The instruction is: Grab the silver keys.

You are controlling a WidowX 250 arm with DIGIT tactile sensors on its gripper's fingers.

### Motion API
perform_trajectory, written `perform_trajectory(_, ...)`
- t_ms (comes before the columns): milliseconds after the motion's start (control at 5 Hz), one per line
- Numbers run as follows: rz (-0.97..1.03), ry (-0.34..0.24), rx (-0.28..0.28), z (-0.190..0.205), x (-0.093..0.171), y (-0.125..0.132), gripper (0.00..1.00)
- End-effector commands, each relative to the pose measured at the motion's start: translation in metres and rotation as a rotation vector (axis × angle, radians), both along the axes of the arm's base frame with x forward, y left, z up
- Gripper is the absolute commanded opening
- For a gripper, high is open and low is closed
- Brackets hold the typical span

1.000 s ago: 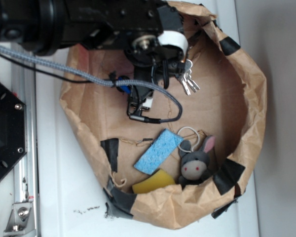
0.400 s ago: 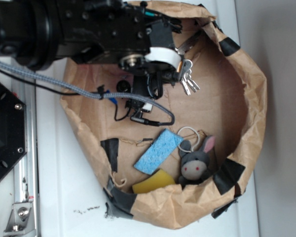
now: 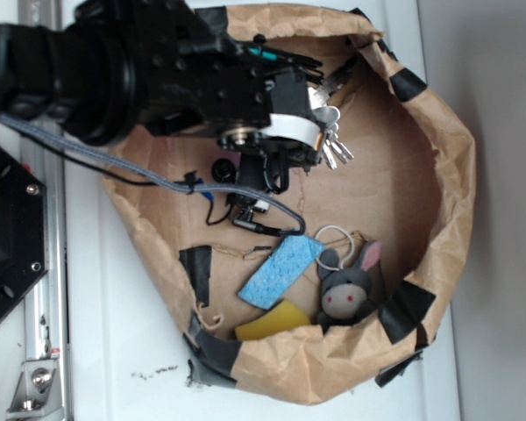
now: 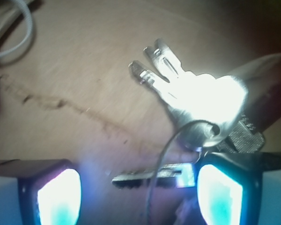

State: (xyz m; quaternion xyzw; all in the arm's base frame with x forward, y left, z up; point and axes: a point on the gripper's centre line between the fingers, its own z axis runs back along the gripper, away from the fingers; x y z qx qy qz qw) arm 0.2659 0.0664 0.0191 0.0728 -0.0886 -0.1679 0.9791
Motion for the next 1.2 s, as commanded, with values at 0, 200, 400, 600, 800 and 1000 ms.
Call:
perform_trajectory(0, 0.023, -0.027, 0.000, 0.001, 0.015, 0.003, 0.09)
perform_trajectory(200, 0.031, -0.033, 0.021, 0.000, 0.008, 0.006, 0.00)
perform_trajectory(400, 0.024, -0.037, 0.027, -0.001, 0.006, 0.005, 0.00)
perform_trajectory(600, 0.028, -0.035, 0.026, -0.001, 0.007, 0.006, 0.00)
perform_trajectory(800, 0.023, -0.033, 0.030, -0.001, 0.006, 0.005, 0.00)
perform_trajectory(1000, 0.049, -0.001, 0.029, 0.010, 0.006, 0.007, 0.00)
